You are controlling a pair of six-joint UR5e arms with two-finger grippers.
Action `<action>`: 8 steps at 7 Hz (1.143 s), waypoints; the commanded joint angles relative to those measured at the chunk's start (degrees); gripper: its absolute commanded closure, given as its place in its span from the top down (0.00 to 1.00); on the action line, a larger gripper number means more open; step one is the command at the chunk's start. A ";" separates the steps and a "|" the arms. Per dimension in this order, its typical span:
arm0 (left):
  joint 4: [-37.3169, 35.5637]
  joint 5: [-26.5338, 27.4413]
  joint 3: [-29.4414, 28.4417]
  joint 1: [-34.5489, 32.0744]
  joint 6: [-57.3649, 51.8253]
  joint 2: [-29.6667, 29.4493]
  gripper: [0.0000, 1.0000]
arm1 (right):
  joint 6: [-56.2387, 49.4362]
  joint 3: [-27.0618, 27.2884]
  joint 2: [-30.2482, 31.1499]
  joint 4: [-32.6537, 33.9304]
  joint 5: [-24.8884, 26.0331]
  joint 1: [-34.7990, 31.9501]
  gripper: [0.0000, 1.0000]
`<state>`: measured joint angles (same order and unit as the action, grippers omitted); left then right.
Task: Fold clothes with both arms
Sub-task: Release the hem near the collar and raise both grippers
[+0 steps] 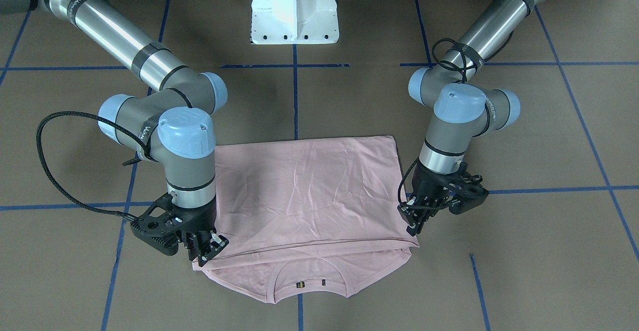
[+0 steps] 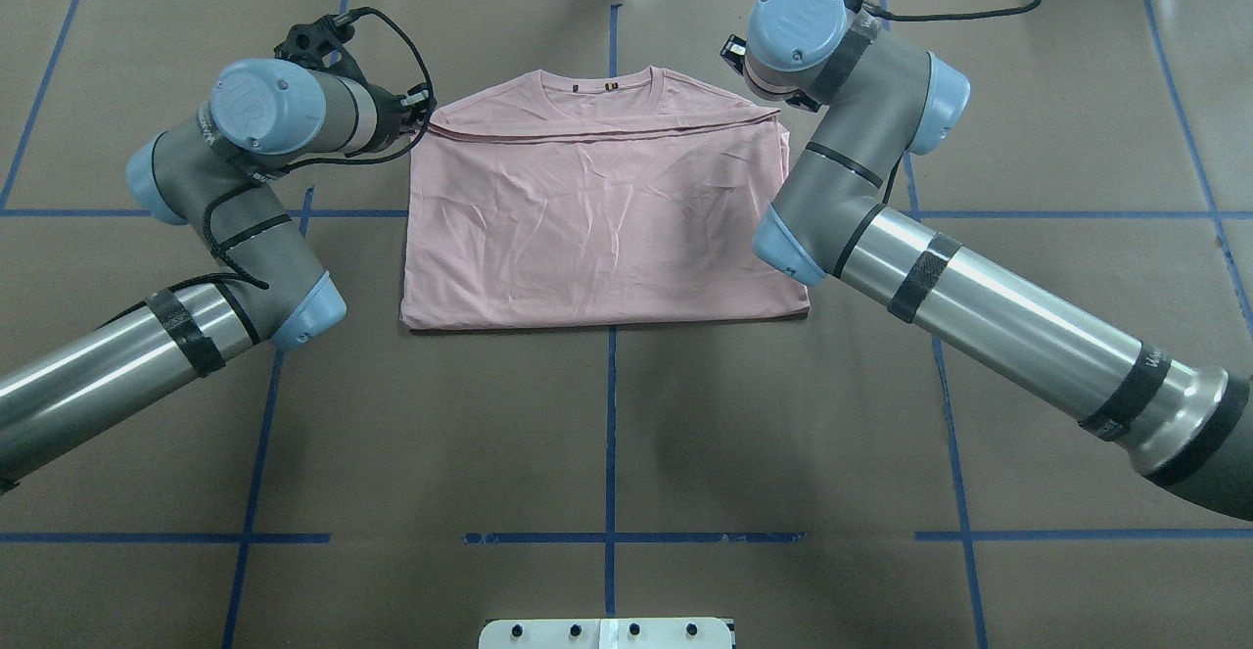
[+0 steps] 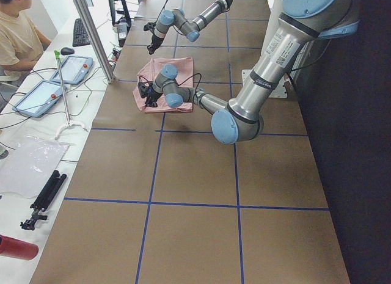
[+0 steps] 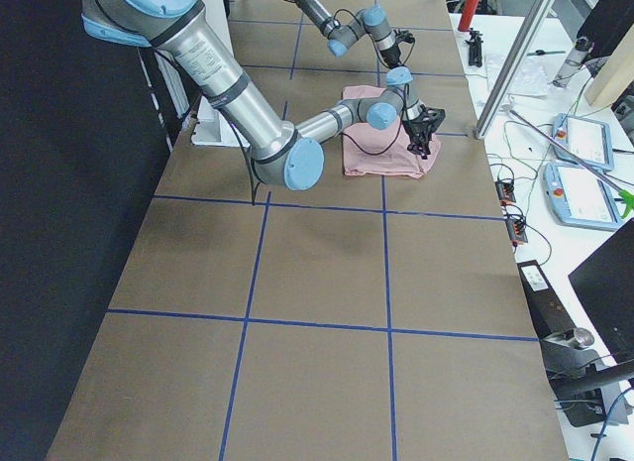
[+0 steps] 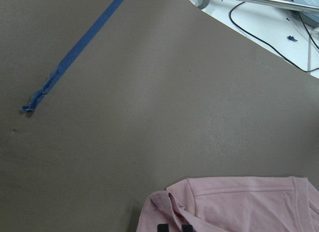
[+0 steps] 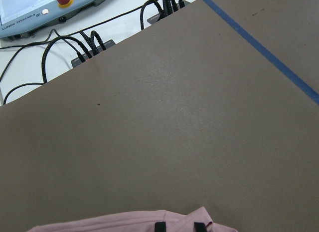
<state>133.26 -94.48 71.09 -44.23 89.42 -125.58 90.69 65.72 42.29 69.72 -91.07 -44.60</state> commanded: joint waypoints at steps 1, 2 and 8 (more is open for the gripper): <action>0.60 -0.09 0.63 0.02 0.31 0.16 0.23 | -0.69 2.46 0.77 0.06 -1.38 -0.05 0.46; 0.59 -0.09 2.81 0.11 0.40 1.11 0.24 | 0.00 10.84 5.56 0.67 -5.65 1.52 0.52; 0.33 0.17 6.96 0.90 2.58 4.11 0.28 | 8.54 33.69 26.96 1.12 -6.31 12.61 0.74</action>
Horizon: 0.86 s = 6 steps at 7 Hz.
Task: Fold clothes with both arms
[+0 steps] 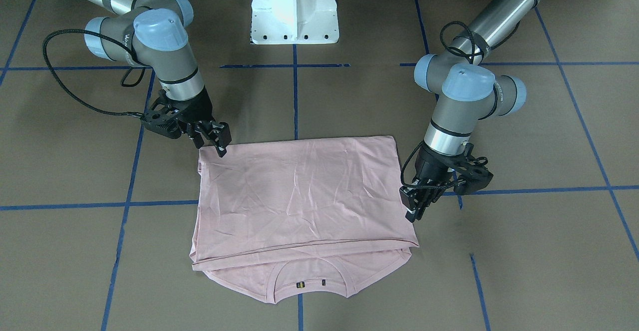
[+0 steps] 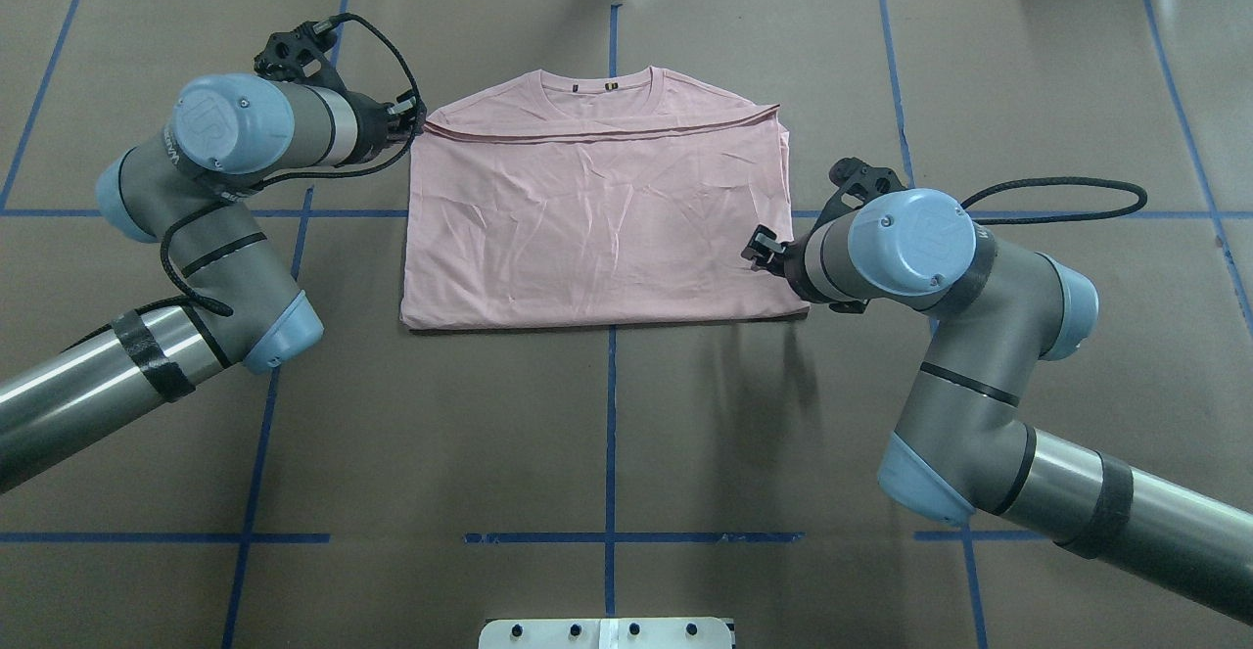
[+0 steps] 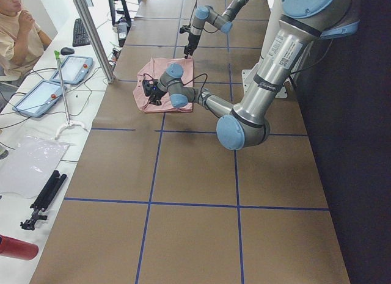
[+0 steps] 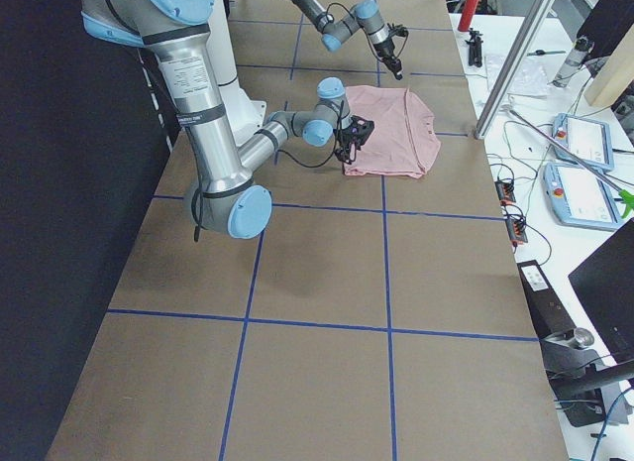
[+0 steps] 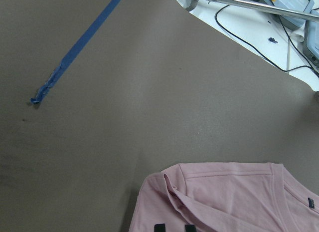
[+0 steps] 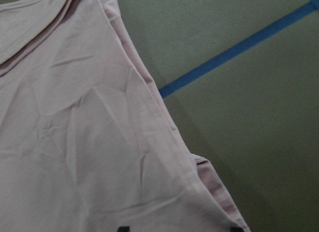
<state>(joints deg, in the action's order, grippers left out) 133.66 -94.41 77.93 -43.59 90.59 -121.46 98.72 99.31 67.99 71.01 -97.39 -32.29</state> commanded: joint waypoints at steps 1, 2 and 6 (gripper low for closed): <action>-0.07 0.19 0.20 0.43 1.43 -0.01 0.28 | 0.42 -0.52 1.18 -0.26 0.01 0.73 0.74; -0.07 0.63 0.20 0.52 1.52 -0.10 0.28 | 0.42 -0.87 1.09 -0.26 0.01 0.91 0.72; -0.16 0.98 0.12 0.52 1.43 -0.01 0.28 | 0.50 -1.76 1.44 -0.26 0.10 1.71 0.44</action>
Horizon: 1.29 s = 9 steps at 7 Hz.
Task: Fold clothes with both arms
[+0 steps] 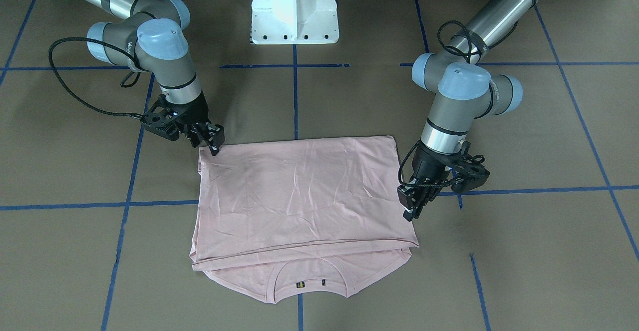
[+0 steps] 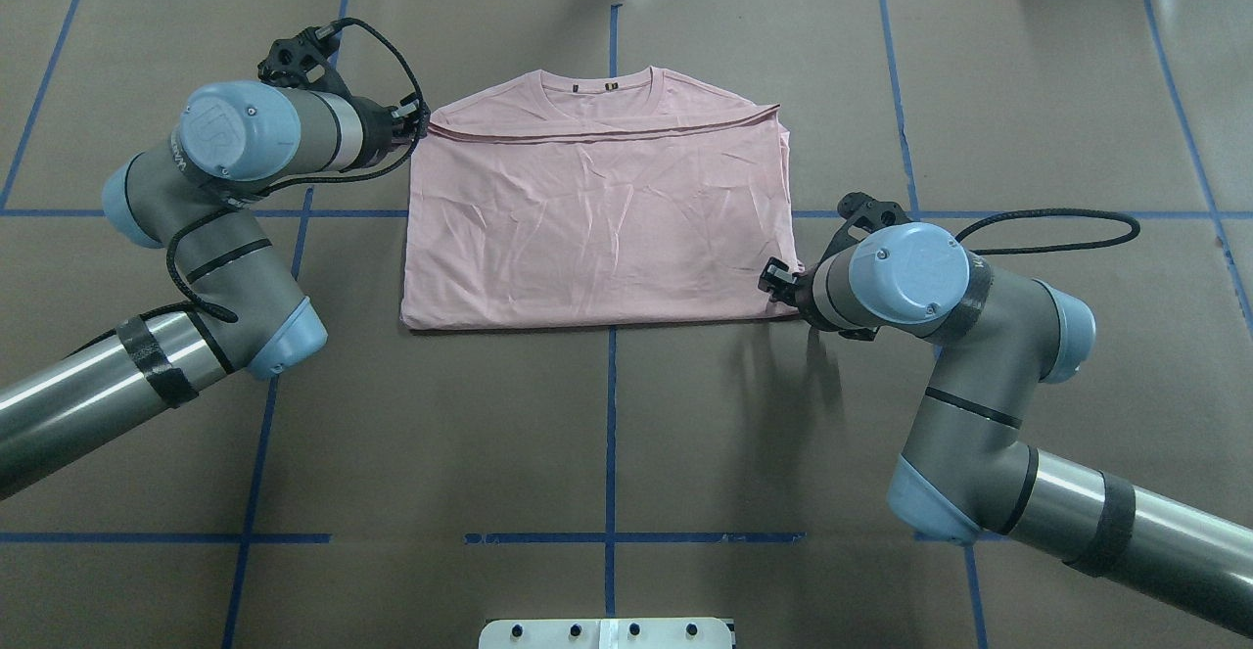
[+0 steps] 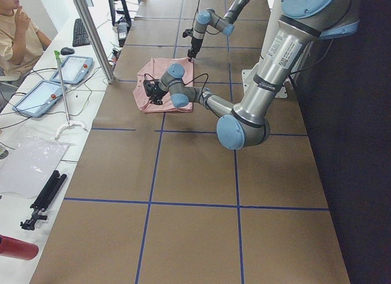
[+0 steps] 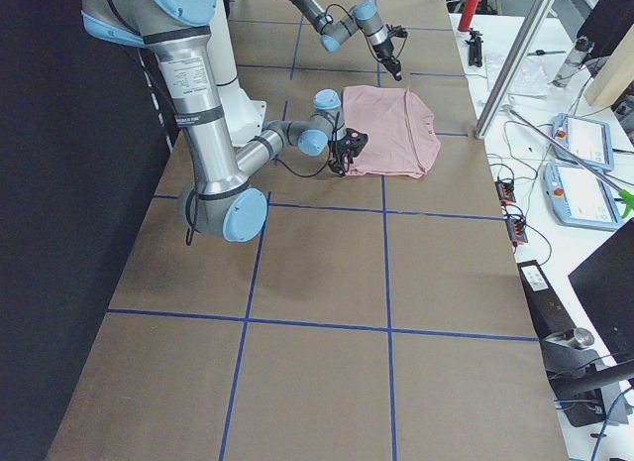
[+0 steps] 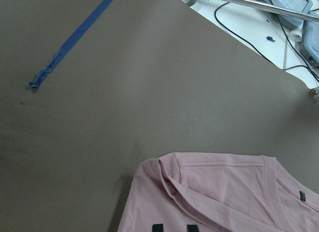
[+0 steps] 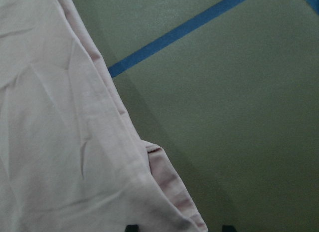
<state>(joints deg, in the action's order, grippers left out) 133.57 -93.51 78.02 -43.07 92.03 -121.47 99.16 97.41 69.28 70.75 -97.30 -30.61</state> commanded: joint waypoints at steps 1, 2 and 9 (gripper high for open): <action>-0.07 0.08 0.03 0.01 -0.01 0.00 0.28 | -0.02 0.24 0.32 0.00 0.00 0.03 0.00; -0.07 0.08 0.03 0.01 -0.01 0.00 0.28 | -0.11 0.41 0.50 0.00 -0.17 -0.06 0.00; -0.50 0.61 2.74 0.09 0.52 0.00 0.28 | 3.14 28.57 22.60 0.09 -3.24 14.21 0.00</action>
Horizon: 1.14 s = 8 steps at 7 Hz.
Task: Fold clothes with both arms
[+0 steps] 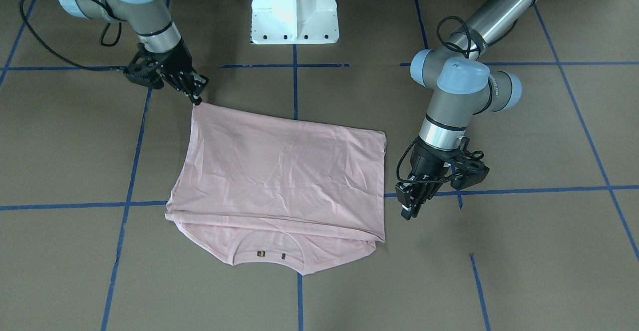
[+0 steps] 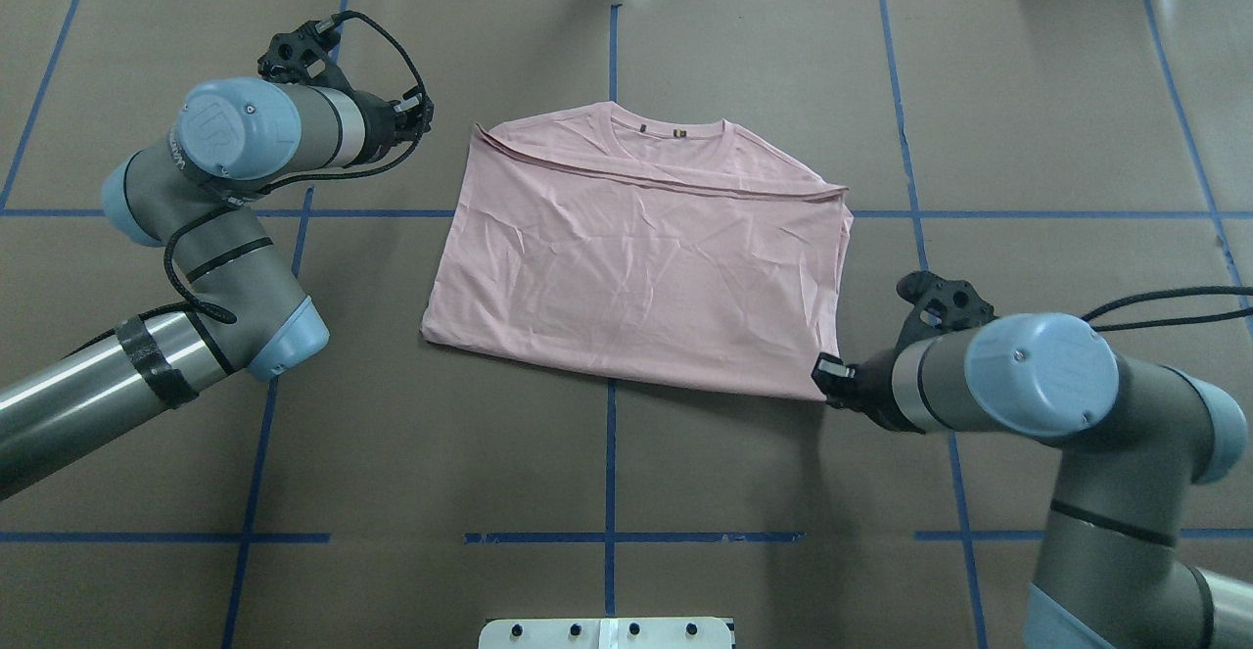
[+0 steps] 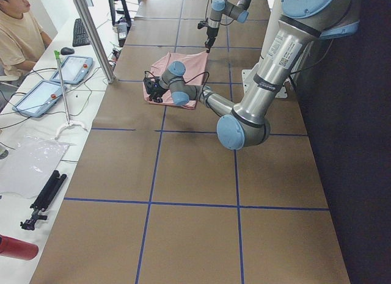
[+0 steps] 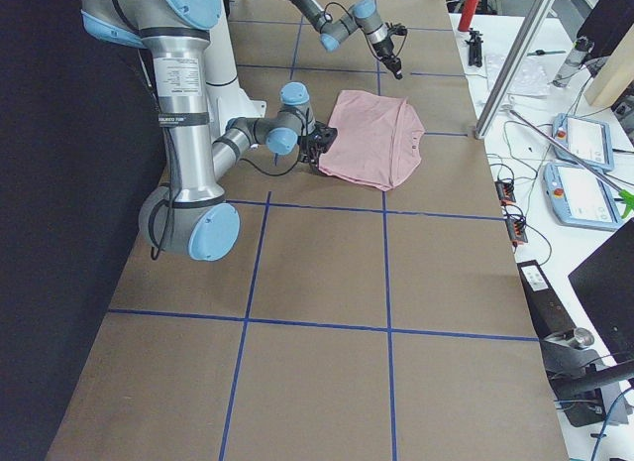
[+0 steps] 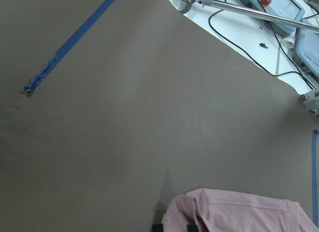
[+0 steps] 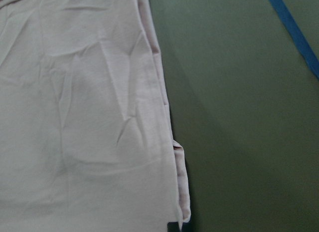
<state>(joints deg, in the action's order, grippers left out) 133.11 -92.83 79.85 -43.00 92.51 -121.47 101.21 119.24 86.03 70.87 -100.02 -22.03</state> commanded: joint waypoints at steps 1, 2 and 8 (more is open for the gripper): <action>-0.22 -0.34 2.31 0.02 -0.05 0.70 0.28 | 3.35 11.06 11.12 -0.03 -1.74 13.33 0.00; -0.22 -0.77 3.98 0.02 -0.13 0.71 0.28 | 7.81 11.27 11.18 -0.12 -1.67 19.24 0.00; -0.22 -15.19 11.38 4.58 7.69 2.10 0.55 | 14.89 14.08 6.62 -0.12 4.66 19.96 1.00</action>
<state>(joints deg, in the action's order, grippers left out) 132.89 -106.98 90.92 -39.63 99.59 -120.26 115.51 132.59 93.54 70.72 -96.91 1.36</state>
